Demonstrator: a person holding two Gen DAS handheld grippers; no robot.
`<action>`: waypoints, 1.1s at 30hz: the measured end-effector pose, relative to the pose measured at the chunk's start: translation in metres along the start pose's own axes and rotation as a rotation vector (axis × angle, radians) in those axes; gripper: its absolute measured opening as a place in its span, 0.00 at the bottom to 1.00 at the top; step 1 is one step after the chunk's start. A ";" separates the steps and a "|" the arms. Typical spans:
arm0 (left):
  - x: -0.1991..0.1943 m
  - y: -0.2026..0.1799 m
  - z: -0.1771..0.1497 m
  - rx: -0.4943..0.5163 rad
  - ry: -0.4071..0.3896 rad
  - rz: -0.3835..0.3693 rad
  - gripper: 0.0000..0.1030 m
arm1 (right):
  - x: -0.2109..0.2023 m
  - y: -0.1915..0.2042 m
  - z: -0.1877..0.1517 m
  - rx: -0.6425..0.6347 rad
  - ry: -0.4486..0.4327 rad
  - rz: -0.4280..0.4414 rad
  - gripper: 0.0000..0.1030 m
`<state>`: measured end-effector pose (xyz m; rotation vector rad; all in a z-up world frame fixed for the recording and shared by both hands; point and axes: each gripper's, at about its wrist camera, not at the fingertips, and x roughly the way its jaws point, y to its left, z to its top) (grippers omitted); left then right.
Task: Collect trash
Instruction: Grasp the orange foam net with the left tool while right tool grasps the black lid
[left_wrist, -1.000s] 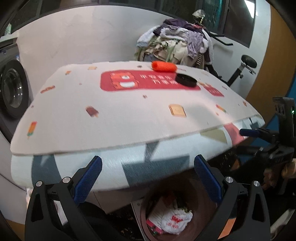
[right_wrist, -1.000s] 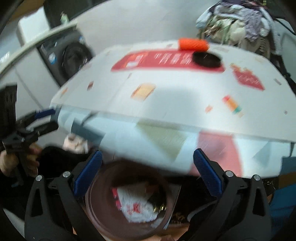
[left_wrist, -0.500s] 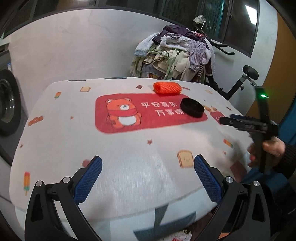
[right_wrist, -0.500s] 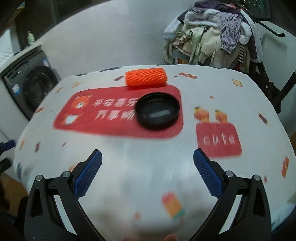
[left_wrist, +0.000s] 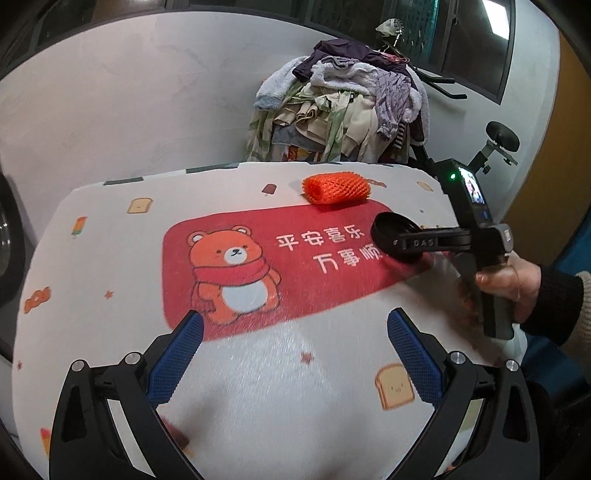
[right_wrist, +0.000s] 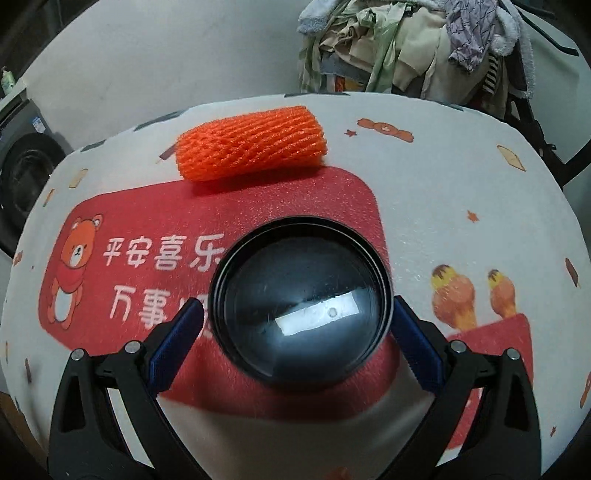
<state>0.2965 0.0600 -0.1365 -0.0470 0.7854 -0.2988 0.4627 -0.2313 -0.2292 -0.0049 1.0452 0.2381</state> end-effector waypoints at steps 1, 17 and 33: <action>0.004 0.001 0.002 -0.004 0.002 -0.005 0.94 | 0.003 0.000 0.001 0.002 0.010 -0.004 0.95; 0.134 0.001 0.094 -0.237 0.116 -0.213 0.39 | -0.058 -0.042 -0.009 0.055 -0.136 0.126 0.91; 0.248 -0.082 0.183 0.318 0.107 -0.003 0.89 | -0.088 -0.117 -0.032 0.139 -0.254 0.149 0.91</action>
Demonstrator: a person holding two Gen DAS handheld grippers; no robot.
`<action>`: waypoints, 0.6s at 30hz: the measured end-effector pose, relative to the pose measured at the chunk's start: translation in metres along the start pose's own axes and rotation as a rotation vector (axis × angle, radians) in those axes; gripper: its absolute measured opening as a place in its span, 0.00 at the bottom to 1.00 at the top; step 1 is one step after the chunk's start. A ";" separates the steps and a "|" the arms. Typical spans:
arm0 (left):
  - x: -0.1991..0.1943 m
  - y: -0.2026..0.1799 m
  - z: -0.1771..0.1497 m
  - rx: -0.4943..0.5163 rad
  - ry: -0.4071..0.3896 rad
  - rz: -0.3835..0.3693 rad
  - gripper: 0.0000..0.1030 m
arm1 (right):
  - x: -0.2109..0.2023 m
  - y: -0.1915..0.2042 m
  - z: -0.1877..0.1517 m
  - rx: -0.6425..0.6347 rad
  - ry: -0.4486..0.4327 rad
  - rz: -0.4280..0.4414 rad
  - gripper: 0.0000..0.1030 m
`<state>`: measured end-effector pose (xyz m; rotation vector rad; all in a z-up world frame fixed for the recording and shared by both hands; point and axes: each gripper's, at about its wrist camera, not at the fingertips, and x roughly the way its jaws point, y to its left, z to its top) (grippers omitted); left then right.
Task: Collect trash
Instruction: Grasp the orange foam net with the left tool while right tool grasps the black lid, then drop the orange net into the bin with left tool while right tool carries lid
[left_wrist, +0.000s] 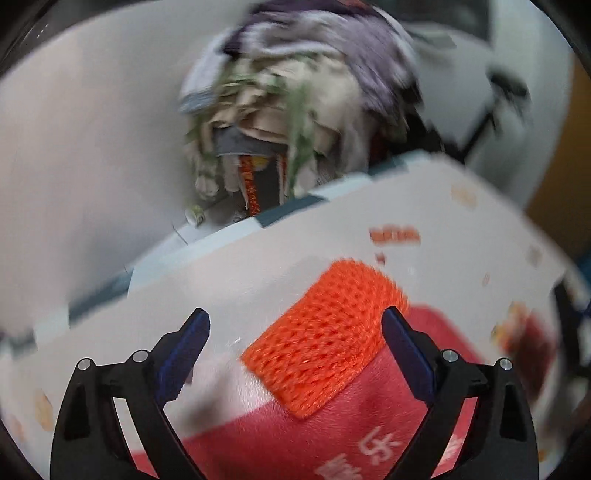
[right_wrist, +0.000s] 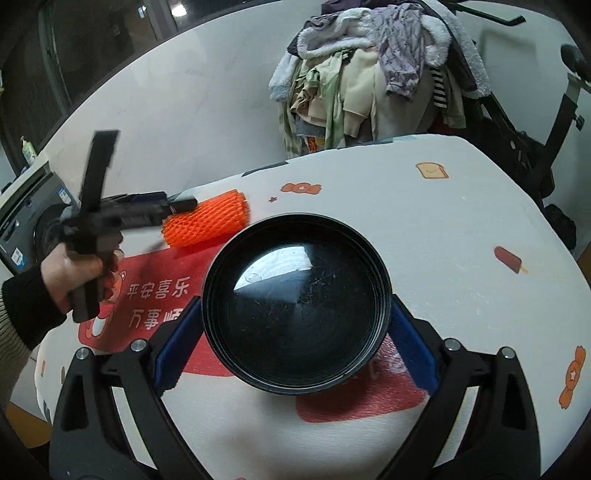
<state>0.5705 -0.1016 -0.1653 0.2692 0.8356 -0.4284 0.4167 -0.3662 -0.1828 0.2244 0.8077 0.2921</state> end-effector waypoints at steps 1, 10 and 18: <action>0.005 -0.007 -0.002 0.043 0.009 0.005 0.89 | 0.000 -0.002 -0.001 0.005 0.001 0.001 0.91; -0.012 0.010 -0.030 -0.085 0.048 -0.024 0.23 | -0.015 0.005 -0.010 0.000 -0.007 0.012 0.91; -0.125 0.017 -0.098 -0.219 0.006 -0.140 0.23 | -0.057 0.048 -0.026 -0.078 -0.040 0.054 0.91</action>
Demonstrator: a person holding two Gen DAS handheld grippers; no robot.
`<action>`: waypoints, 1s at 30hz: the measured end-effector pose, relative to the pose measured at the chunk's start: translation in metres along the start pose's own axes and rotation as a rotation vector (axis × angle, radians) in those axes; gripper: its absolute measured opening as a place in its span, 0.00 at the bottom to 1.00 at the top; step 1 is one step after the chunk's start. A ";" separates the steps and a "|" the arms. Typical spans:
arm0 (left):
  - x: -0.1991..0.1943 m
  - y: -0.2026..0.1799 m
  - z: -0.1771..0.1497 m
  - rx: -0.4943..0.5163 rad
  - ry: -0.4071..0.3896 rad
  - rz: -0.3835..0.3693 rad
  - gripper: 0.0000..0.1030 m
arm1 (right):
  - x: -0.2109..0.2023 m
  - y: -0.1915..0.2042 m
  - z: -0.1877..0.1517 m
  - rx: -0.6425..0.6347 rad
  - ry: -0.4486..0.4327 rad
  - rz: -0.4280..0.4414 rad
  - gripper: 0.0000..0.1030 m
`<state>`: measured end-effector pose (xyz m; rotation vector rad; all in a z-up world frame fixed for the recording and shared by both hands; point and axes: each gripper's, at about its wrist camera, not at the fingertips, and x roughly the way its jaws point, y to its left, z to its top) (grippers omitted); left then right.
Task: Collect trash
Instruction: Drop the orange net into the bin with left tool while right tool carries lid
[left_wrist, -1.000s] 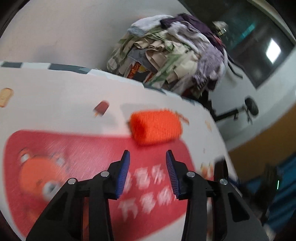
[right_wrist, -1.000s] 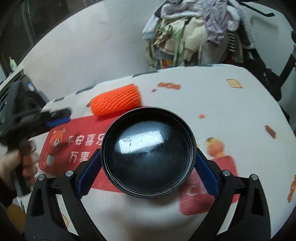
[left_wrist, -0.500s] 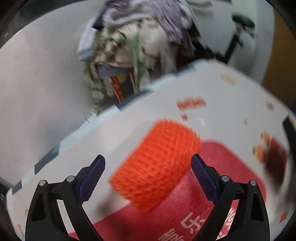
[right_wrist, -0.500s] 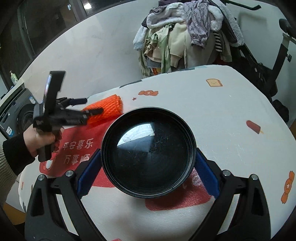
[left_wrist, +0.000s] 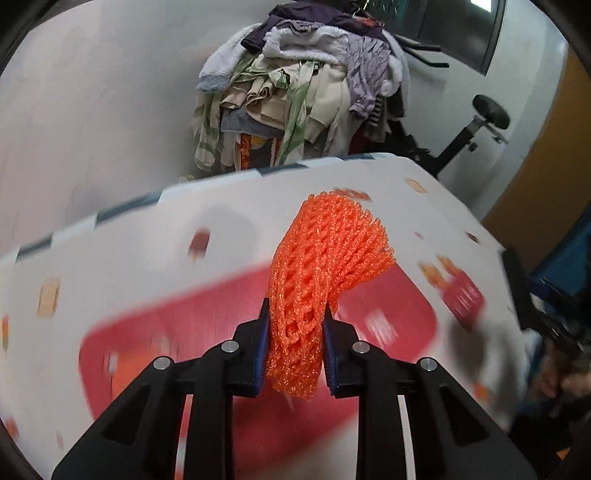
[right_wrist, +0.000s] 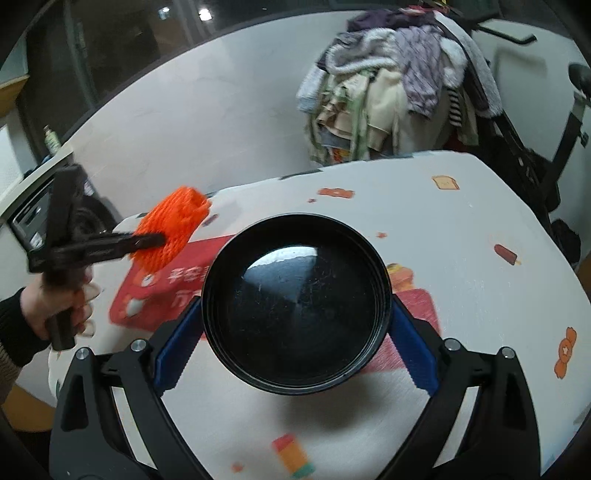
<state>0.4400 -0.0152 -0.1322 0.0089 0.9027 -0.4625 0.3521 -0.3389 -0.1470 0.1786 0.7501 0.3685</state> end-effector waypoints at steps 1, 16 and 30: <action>-0.018 0.000 -0.017 -0.019 -0.007 -0.011 0.23 | -0.005 0.008 -0.004 -0.014 -0.001 0.005 0.91; -0.166 -0.072 -0.226 -0.021 -0.028 0.004 0.23 | -0.079 0.113 -0.091 -0.171 0.039 0.088 0.91; -0.159 -0.140 -0.307 0.267 0.157 -0.045 0.24 | -0.127 0.119 -0.136 -0.141 0.028 0.064 0.91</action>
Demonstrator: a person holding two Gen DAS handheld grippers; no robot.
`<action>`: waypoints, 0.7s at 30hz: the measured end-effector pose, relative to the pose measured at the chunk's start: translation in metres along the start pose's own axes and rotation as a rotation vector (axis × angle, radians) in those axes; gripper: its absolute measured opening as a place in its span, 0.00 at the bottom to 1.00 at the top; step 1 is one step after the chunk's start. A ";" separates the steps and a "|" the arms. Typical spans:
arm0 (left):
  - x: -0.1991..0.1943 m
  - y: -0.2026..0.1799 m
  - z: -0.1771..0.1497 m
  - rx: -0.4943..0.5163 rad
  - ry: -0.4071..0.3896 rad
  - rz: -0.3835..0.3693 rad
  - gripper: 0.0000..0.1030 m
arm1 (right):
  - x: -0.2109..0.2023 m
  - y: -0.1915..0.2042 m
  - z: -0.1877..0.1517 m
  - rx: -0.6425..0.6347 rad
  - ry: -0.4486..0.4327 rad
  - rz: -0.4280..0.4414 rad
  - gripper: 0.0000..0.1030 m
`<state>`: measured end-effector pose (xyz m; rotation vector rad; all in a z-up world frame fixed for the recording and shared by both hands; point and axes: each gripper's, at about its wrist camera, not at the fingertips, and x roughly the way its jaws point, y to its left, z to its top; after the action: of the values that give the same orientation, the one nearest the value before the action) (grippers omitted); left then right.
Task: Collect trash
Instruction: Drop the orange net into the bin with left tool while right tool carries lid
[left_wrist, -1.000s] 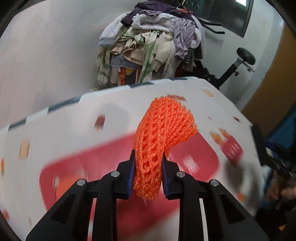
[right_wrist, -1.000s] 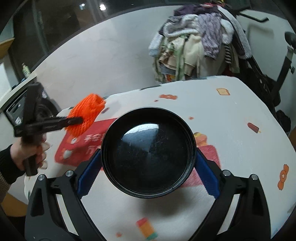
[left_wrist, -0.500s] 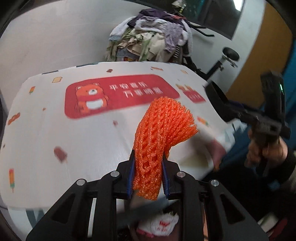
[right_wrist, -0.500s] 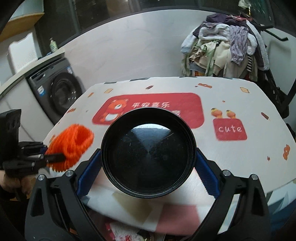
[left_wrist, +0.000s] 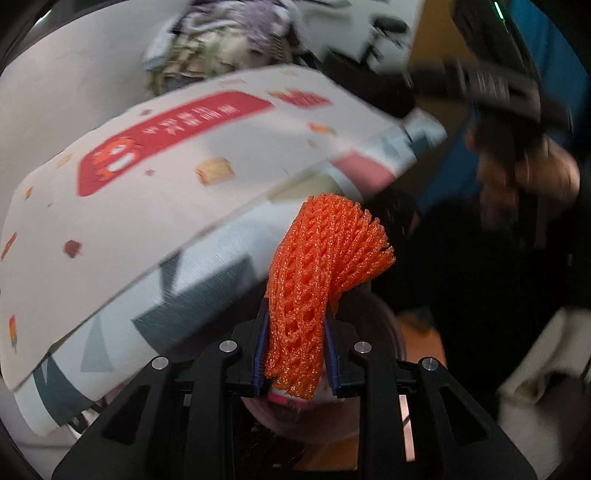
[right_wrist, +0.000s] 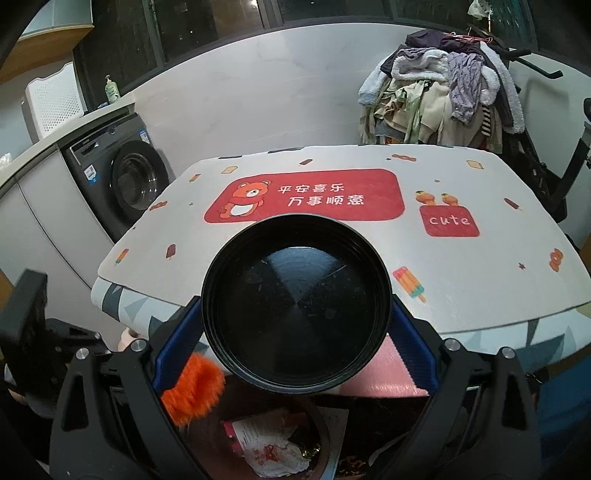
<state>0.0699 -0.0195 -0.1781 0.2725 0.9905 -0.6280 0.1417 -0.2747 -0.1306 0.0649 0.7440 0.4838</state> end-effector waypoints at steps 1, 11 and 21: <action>0.005 -0.005 -0.002 0.023 0.021 -0.003 0.24 | -0.002 -0.001 -0.002 0.001 0.000 -0.003 0.91; 0.057 -0.017 -0.021 0.081 0.184 -0.030 0.26 | -0.004 -0.009 -0.012 0.023 0.015 -0.021 0.91; 0.076 -0.017 -0.022 0.058 0.211 -0.034 0.33 | 0.006 -0.008 -0.023 0.024 0.046 -0.024 0.91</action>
<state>0.0740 -0.0501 -0.2534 0.3793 1.1822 -0.6692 0.1333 -0.2822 -0.1531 0.0671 0.7950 0.4553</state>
